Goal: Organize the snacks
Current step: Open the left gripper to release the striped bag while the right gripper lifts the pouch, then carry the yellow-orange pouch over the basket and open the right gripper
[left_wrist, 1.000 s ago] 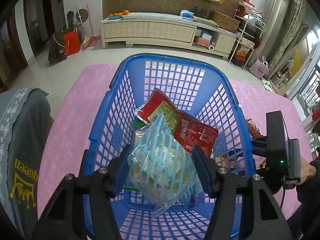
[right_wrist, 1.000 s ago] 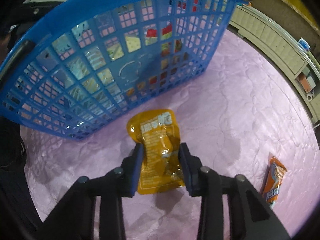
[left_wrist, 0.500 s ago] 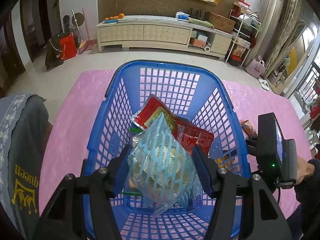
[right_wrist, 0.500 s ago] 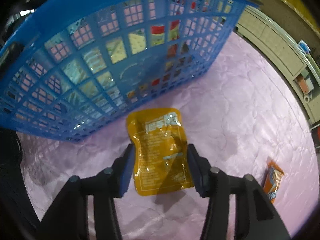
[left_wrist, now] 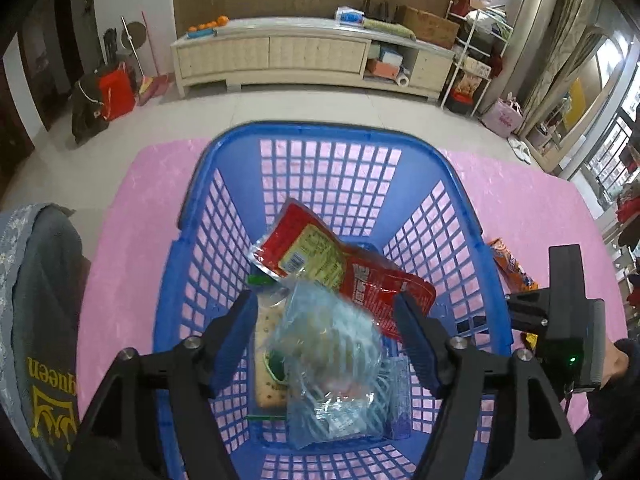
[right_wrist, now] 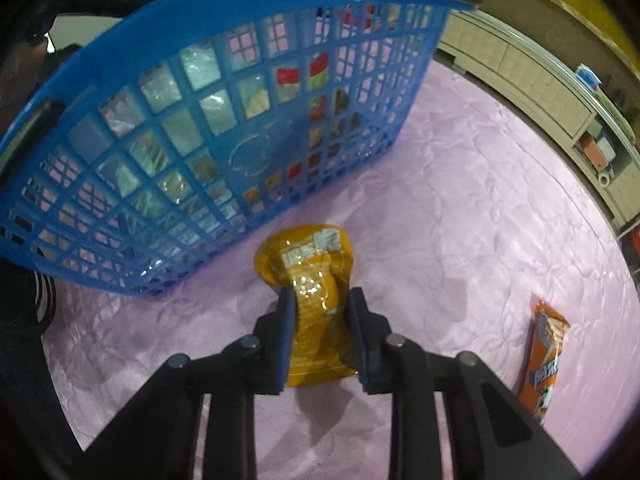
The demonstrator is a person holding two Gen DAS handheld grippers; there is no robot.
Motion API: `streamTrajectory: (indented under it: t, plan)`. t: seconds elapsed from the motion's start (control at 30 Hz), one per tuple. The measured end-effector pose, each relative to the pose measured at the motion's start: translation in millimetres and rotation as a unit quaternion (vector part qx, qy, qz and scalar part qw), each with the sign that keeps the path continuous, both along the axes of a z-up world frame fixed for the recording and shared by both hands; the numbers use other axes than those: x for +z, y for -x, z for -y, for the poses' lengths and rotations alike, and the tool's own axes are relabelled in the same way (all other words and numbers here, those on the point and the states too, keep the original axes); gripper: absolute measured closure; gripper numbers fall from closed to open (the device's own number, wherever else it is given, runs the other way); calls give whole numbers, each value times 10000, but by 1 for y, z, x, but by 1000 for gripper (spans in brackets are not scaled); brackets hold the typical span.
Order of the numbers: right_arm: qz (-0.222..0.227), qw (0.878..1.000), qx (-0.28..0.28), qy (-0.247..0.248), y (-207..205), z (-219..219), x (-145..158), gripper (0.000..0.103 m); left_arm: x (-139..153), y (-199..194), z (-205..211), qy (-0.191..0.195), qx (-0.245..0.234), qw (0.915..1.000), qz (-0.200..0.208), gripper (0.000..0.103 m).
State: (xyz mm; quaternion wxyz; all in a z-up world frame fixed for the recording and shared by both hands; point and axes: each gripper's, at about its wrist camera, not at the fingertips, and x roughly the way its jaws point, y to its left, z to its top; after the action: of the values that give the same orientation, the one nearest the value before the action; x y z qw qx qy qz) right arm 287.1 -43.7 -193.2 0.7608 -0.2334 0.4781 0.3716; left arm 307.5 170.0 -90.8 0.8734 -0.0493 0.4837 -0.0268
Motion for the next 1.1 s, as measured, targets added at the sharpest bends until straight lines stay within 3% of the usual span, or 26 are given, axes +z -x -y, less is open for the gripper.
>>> streamTrajectory:
  t: [0.37, 0.67, 0.9, 1.1]
  plan:
    - [-36, 9979, -557, -324, 23, 51, 27, 77, 25, 41, 0, 102, 24, 9983, 582, 34]
    - [340, 9916, -1030, -699, 58, 83, 105, 77, 47, 68, 11, -9, -82, 9970, 773, 34]
    - [574, 9851, -1252, -1031, 74, 58, 152, 77, 69, 90, 3, -62, -105, 9943, 1059, 34]
    - [709, 9809, -1402, -1149, 70, 27, 164, 77, 81, 99, -10, -74, -28, 9929, 1186, 34]
